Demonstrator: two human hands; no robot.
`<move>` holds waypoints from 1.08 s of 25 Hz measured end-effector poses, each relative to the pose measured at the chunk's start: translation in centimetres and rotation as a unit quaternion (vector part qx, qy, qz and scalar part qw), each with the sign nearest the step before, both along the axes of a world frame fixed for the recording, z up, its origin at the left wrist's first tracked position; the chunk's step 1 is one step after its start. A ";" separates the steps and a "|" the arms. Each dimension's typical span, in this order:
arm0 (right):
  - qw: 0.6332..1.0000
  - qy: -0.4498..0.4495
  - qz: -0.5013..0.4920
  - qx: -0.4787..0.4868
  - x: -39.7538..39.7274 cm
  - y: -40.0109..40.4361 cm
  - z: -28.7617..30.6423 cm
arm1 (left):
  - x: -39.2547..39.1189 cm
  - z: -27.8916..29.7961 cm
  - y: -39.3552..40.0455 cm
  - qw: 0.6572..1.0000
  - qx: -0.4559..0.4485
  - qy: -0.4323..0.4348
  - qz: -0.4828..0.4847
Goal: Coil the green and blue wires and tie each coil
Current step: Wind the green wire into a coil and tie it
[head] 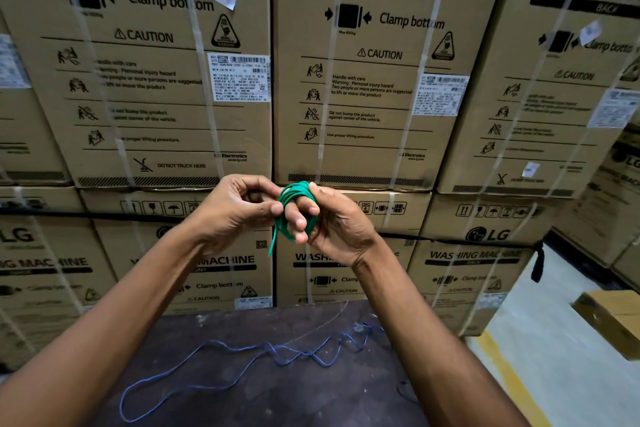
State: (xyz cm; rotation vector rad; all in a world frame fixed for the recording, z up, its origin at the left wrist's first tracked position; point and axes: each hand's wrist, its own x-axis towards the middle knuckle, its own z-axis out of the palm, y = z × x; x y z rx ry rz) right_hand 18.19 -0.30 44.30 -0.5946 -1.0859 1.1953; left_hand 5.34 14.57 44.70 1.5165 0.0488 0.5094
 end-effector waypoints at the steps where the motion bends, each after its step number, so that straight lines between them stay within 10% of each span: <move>1: 1.000 -0.003 0.001 -0.002 -0.1 0.0 -0.2 | -0.1 0.1 0.1 1.000 0.007 0.007 -0.004; 13: 1.000 0.022 0.003 -0.016 -0.9 -0.1 -0.2 | -1.2 1.1 0.5 0.984 0.153 0.058 -0.069; 21: 0.978 0.061 -0.187 -0.064 -1.7 -0.2 0.1 | -1.2 1.7 0.4 0.987 0.140 0.069 -0.031; 27: 0.936 -0.080 -0.339 -0.059 -0.9 -0.8 0.1 | -1.7 2.7 1.0 0.983 0.163 0.089 0.002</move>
